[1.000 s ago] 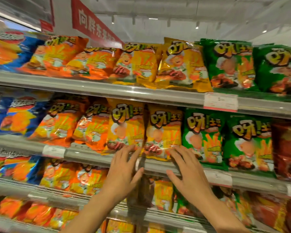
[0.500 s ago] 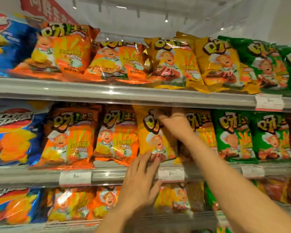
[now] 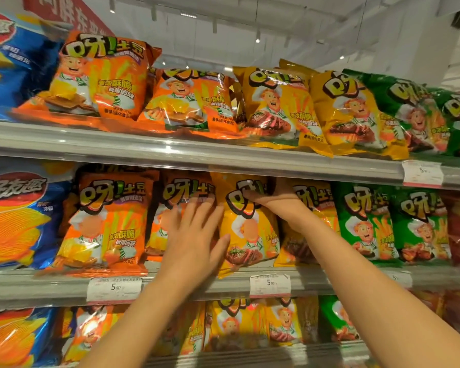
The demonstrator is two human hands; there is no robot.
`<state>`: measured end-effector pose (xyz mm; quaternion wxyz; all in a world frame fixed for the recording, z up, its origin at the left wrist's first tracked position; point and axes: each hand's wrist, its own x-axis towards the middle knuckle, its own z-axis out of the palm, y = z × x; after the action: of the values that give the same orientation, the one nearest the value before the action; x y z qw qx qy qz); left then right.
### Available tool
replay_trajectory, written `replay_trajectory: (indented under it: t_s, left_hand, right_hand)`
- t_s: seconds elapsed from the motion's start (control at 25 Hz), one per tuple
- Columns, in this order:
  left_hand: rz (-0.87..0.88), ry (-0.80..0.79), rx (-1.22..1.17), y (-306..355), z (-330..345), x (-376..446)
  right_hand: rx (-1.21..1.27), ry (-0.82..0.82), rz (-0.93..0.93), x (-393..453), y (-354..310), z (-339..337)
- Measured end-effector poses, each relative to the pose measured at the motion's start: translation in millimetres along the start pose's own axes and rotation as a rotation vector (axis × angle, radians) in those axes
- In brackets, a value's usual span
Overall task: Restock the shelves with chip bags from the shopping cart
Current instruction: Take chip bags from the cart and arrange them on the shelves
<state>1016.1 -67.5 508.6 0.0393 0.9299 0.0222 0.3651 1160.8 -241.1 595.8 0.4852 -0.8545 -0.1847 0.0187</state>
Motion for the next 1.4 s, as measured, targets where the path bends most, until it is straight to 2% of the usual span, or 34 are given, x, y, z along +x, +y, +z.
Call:
replay_trajectory:
  t_s: [0.08, 0.16, 0.24, 0.36, 0.48, 0.64, 0.76, 0.92, 1.0, 1.08, 1.2, 1.32, 1.4]
  left_hand:
    - [-0.051, -0.134, 0.043, -11.5, -1.2, 15.9]
    - [-0.104, -0.215, 0.110, -16.6, 9.1, 15.6]
    - [-0.156, -0.225, 0.169, -17.7, 17.5, 9.8]
    - [-0.251, -0.199, 0.182, -13.9, 18.8, 6.8]
    - [-0.318, -0.206, 0.225, -8.6, 18.9, 5.2]
    - [-0.373, -0.214, 0.236, -1.1, 19.0, 3.8]
    - [-0.335, -0.214, 0.222, 5.0, 22.3, 2.1]
    - [-0.296, -0.167, 0.014, 1.9, 16.3, 2.9]
    - [-0.184, -0.059, -0.014, 6.7, 14.8, -2.2]
    - [-0.058, -0.008, -0.056, 19.1, 19.9, -6.2]
    - [-0.023, -0.116, -0.020, 33.5, 31.3, -1.6]
    - [-0.007, -0.184, 0.030, 27.5, 34.0, 2.2]
    - [-0.007, -0.157, -0.069, 24.5, 29.3, 5.8]
  right_hand:
    - [-0.007, -0.077, 0.040, -3.7, 2.0, 2.2]
    - [0.024, -0.050, -0.072, -2.6, 2.9, 7.8]
    - [0.099, 0.001, -0.189, -1.3, 4.4, 10.6]
    - [0.168, 0.078, -0.146, 0.3, 13.2, 11.0]
    - [0.149, 0.197, -0.100, 2.9, 21.4, 16.5]
    - [0.062, 0.279, -0.220, 4.2, 16.0, 24.4]
    - [-0.020, 0.287, -0.158, 6.6, 11.7, 27.5]
    - [-0.170, 0.180, -0.100, 8.4, 7.2, 24.2]
    - [-0.118, 0.190, -0.106, 5.5, 6.0, 21.7]
    - [-0.048, 0.272, -0.140, 5.2, 9.0, 20.4]
    - [-0.209, 0.385, -0.128, 2.2, 14.0, 26.9]
    - [-0.315, 0.307, -0.090, 1.7, 17.3, 25.1]
    - [-0.230, 0.221, -0.094, 1.7, 16.9, 8.4]
